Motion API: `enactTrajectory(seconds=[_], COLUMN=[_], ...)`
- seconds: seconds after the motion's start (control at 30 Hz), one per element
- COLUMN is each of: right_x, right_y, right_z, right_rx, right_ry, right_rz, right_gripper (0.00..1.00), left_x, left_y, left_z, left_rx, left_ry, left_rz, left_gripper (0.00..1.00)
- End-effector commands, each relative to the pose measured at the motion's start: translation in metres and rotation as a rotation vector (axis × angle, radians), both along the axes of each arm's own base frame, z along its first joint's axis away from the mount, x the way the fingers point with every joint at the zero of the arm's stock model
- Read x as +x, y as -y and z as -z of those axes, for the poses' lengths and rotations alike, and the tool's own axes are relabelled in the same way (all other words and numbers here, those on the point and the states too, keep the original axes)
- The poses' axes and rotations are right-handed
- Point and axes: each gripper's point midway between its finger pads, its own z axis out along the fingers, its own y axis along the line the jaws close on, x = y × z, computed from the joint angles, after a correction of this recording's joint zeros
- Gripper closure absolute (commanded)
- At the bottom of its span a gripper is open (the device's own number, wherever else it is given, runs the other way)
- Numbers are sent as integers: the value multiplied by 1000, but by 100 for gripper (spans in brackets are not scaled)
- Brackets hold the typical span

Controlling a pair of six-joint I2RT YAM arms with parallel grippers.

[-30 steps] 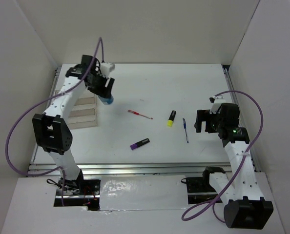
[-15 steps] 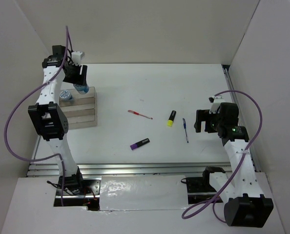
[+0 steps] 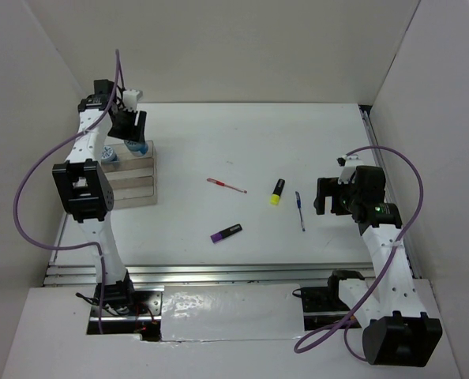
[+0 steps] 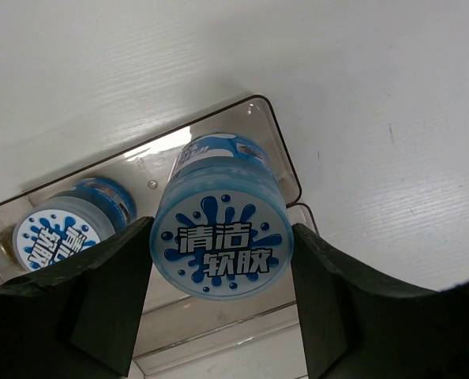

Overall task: Sort the stationery into containers
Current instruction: Place the stationery in the storage box.

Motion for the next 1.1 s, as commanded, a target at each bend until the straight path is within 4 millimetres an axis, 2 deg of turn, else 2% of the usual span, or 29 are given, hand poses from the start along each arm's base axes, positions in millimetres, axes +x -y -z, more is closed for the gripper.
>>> enactTrajectory(seconds=[0.0,0.33,0.47,0.73,0.93,0.97,1.03,1.07], right_x=[6,6,6,6,6,5,6,5], right_y=[0,0,-1,-1,-1,-1,-2,-1], right_z=[-12,-11,-11,-11,-13,-11,-14,-13], right_rx=[-2,-1,-3,-1,-3,-2,-1,-2], right_ry=[38,29,31,32,39,34,45,44], right_rz=[-5,-8,-12,-10,-15,-13,-15,-16], right_gripper=[0,0,0,0,0,0,0,0], left_x=[10,10,7,6,3,2,2,4], left_y=[1,7,15,22,30,31,33,32], left_z=[4,24,38,55,46,43,28,19], left_rx=[15,38,54,55,41,40,33,36], left_ry=[28,-6,-35,-75,-68,-66,-40,-23], left_rz=[24,47,65,69,86,88,93,89], left_gripper=[53,52,42,35,16,7,1,1])
